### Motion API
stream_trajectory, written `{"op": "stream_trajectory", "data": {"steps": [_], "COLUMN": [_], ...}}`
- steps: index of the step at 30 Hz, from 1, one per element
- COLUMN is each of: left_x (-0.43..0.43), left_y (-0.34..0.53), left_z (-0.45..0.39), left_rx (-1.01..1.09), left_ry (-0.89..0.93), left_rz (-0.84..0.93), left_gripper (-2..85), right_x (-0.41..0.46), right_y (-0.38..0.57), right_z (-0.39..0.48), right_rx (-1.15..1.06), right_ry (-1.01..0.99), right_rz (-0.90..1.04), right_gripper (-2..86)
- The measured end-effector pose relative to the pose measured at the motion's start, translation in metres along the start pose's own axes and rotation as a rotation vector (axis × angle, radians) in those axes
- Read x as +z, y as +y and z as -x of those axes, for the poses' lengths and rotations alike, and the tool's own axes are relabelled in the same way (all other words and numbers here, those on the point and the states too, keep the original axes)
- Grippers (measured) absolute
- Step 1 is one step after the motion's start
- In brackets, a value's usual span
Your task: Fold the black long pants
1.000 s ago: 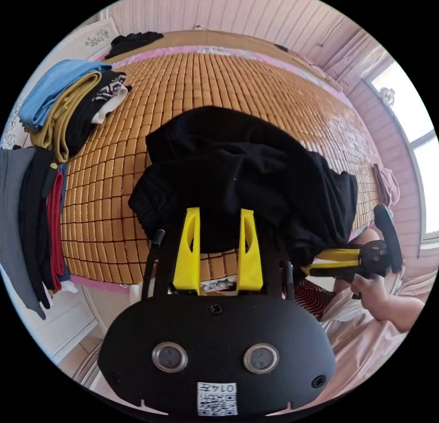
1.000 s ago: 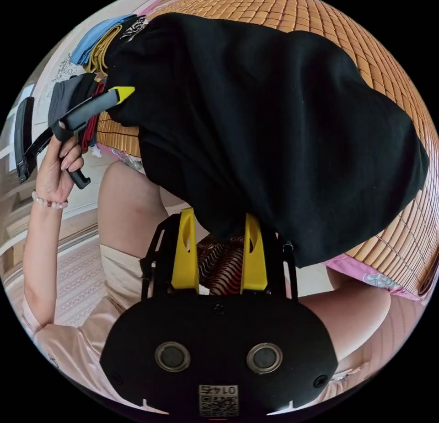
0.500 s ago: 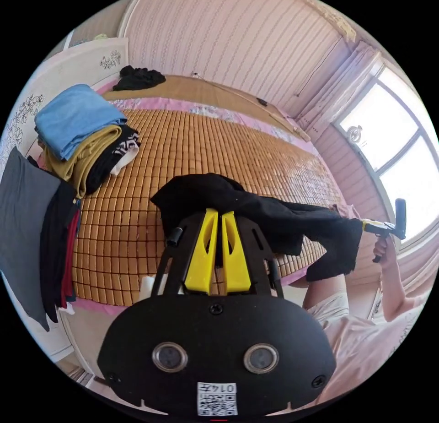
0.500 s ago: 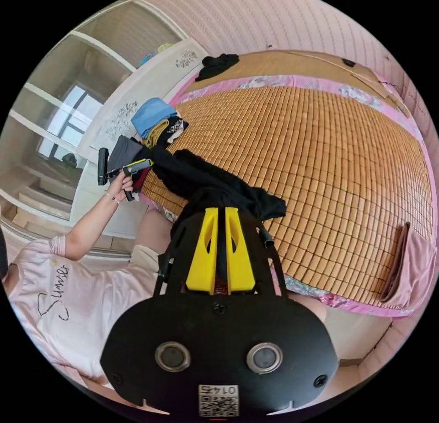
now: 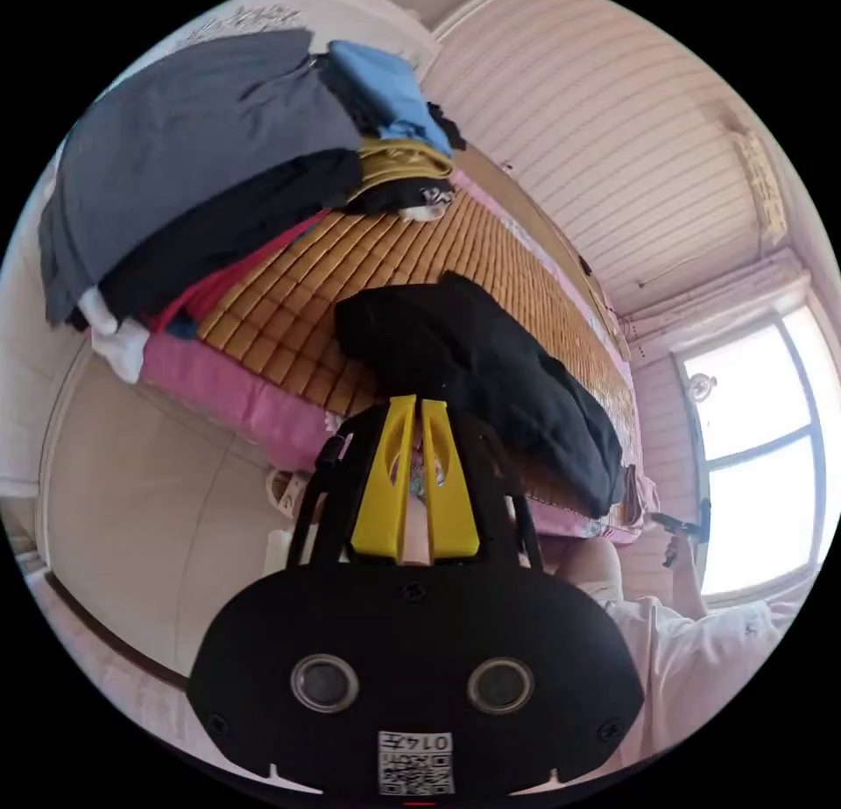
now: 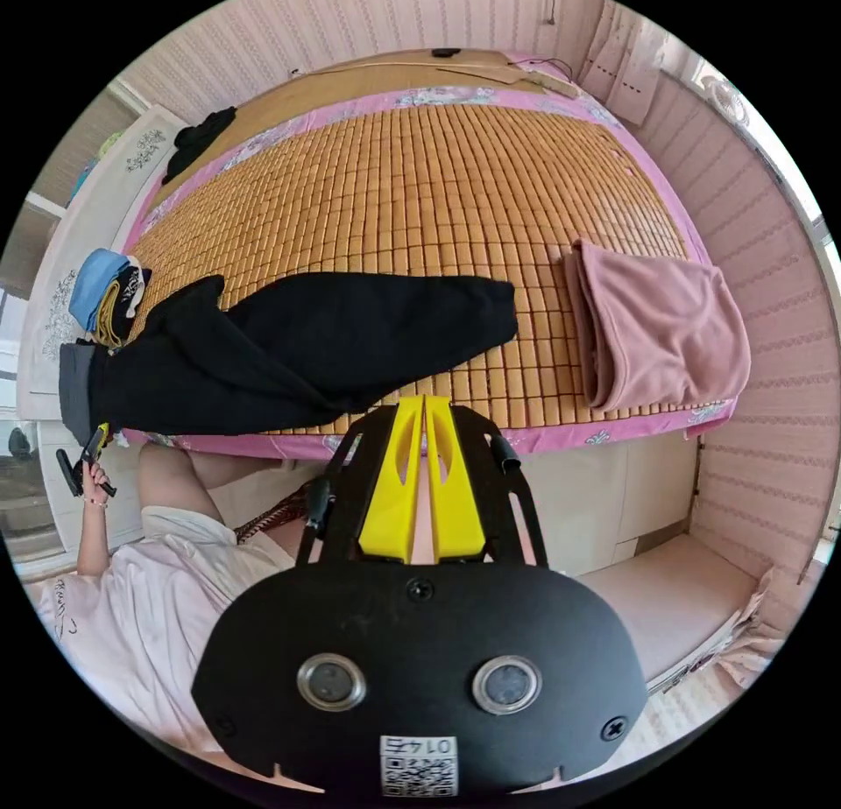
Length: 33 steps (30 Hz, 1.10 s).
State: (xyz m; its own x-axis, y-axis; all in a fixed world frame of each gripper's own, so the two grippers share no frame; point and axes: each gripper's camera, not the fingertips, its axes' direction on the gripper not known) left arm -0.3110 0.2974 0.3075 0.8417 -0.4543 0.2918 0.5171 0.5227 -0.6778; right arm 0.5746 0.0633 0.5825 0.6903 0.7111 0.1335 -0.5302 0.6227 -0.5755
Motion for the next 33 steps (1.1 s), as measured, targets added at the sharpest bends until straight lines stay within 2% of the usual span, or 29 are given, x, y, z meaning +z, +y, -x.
{"op": "stream_trajectory", "data": {"steps": [1, 5, 8, 10, 12, 14, 17, 19, 20, 22, 26, 28, 30, 33], "left_x": [0.002, -0.009, -0.014, -0.015, -0.012, -0.005, 0.014, 0.022, 0.023, 0.015, -0.008, -0.037, -0.056, -0.056], "left_y": [0.011, 0.022, 0.009, -0.006, -0.017, -0.027, -0.040, -0.045, -0.047, -0.057, -0.074, -0.075, -0.067, -0.036], "left_z": [0.020, 0.041, 0.048, 0.056, 0.063, 0.069, 0.083, 0.094, 0.095, 0.089, 0.060, 0.045, 0.044, 0.068], "left_rx": [-0.084, -0.125, -0.126, -0.149, -0.161, -0.174, -0.253, -0.348, -0.361, -0.279, -0.053, 0.056, 0.091, 0.002], "left_ry": [0.029, 0.054, 0.037, 0.023, 0.037, 0.050, 0.158, 0.238, 0.230, 0.143, 0.120, 0.160, 0.209, 0.245], "left_rz": [0.007, -0.025, -0.026, -0.017, -0.008, 0.020, 0.066, 0.061, 0.068, 0.049, 0.025, -0.042, -0.071, 0.002], "left_gripper": [-0.4, 3.0, 6.8, 10.7, 12.4, 13.4, 12.8, 5.3, 2.9, -0.4, -0.9, -0.9, -0.9, -0.9], "right_x": [0.016, 0.036, 0.044, 0.048, 0.048, 0.049, 0.063, 0.058, 0.051, 0.023, -0.020, -0.056, -0.073, -0.061], "right_y": [0.005, 0.013, 0.010, 0.008, 0.010, 0.013, 0.014, 0.021, 0.024, 0.031, 0.022, 0.018, 0.015, 0.005], "right_z": [0.004, 0.021, 0.022, 0.011, 0.001, -0.006, -0.011, -0.008, -0.006, 0.004, 0.018, 0.025, 0.028, 0.030], "right_rx": [-0.001, -0.031, 0.013, 0.111, 0.193, 0.268, 0.360, 0.435, 0.428, 0.377, 0.284, 0.244, 0.231, 0.250], "right_ry": [-0.030, -0.065, -0.089, -0.203, -0.319, -0.371, -0.361, -0.323, -0.337, -0.364, -0.339, -0.343, -0.305, -0.203], "right_rz": [0.040, 0.074, 0.065, 0.059, 0.027, -0.003, 0.042, 0.002, -0.057, -0.226, -0.331, -0.418, -0.416, -0.248], "right_gripper": [0.2, 1.7, 10.5, 17.0, 17.8, 17.1, 10.3, 3.2, 2.7, 1.4, 0.7, 0.8, 1.0, 1.9]}}
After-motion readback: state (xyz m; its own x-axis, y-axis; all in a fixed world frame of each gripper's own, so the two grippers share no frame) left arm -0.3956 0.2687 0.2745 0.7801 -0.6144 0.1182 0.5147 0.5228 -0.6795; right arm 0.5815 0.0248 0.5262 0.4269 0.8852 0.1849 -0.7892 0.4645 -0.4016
